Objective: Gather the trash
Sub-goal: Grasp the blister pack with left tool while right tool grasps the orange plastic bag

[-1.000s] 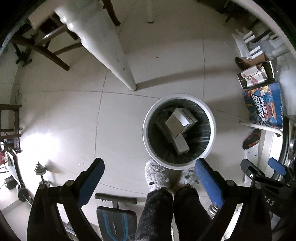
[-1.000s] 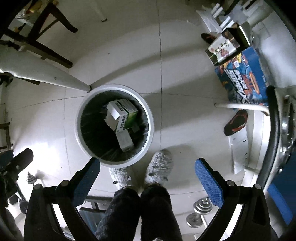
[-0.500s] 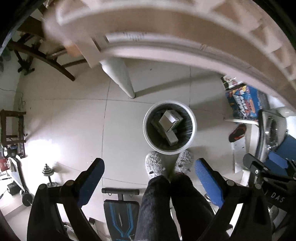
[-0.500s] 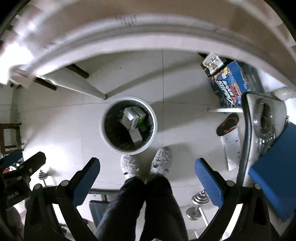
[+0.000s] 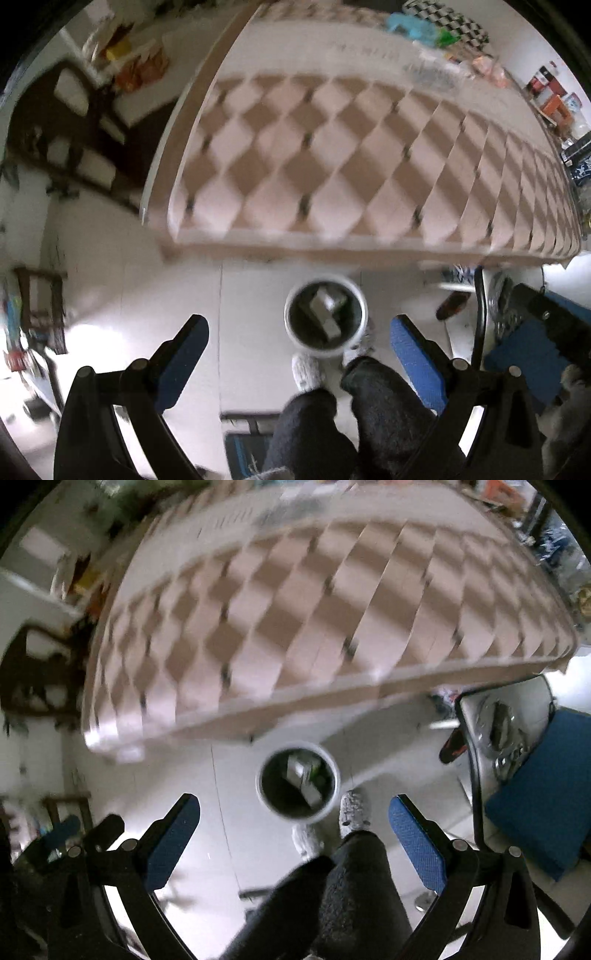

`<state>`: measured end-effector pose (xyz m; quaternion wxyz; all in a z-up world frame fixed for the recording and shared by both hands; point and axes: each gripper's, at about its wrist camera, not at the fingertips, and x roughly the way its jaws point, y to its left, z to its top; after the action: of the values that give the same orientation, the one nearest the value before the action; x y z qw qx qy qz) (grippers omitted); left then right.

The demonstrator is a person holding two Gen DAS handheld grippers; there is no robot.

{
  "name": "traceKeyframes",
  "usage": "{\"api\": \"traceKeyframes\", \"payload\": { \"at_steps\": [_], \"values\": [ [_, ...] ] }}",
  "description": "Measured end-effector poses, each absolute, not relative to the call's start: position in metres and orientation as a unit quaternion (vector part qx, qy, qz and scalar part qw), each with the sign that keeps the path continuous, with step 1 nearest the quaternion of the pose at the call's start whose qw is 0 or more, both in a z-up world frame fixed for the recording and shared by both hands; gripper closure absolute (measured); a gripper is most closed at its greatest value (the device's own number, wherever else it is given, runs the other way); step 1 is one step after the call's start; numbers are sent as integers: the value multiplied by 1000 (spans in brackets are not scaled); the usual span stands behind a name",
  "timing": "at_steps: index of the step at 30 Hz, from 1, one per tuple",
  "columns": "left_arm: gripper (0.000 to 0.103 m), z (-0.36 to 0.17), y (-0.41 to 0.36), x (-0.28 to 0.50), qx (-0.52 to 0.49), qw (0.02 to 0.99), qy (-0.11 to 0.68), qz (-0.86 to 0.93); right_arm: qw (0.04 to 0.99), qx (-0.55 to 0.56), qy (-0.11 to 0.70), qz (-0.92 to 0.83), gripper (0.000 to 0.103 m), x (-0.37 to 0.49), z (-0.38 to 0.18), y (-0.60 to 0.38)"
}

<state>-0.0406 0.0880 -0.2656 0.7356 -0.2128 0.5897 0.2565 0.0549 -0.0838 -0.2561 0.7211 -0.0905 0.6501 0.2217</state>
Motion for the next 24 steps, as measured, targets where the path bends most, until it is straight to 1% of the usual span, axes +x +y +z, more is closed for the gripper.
{"api": "traceKeyframes", "payload": {
  "at_steps": [3, 7, 11, 15, 17, 20, 22, 24],
  "values": [
    [3, -255, 99, 9, -182, 750, 585, 250, 733, -80, 645, 199, 0, 99, -239, -85],
    [3, -252, 125, 75, -183, 751, 587, 240, 741, -82, 644, 172, 0, 174, -231, -92],
    [3, -262, 164, 150, -238, 733, 593, 235, 744, -88, 645, 151, 0, 257, -236, -96],
    [3, -285, 194, 225, -300, 696, 608, 234, 740, -91, 653, 135, 0, 352, -249, -92],
    [4, -295, 198, 259, -302, 689, 617, 232, 733, -88, 661, 134, 0, 391, -256, -84],
    [4, -306, 185, 310, -212, 714, 641, 188, 719, -104, 670, 151, 0, 450, -263, -65],
    [4, -313, 168, 337, -95, 725, 664, 157, 713, -140, 667, 167, 0, 485, -266, -50],
    [4, -320, 159, 350, -28, 728, 673, 128, 705, -184, 660, 185, 0, 515, -268, -31]
  ]
}}
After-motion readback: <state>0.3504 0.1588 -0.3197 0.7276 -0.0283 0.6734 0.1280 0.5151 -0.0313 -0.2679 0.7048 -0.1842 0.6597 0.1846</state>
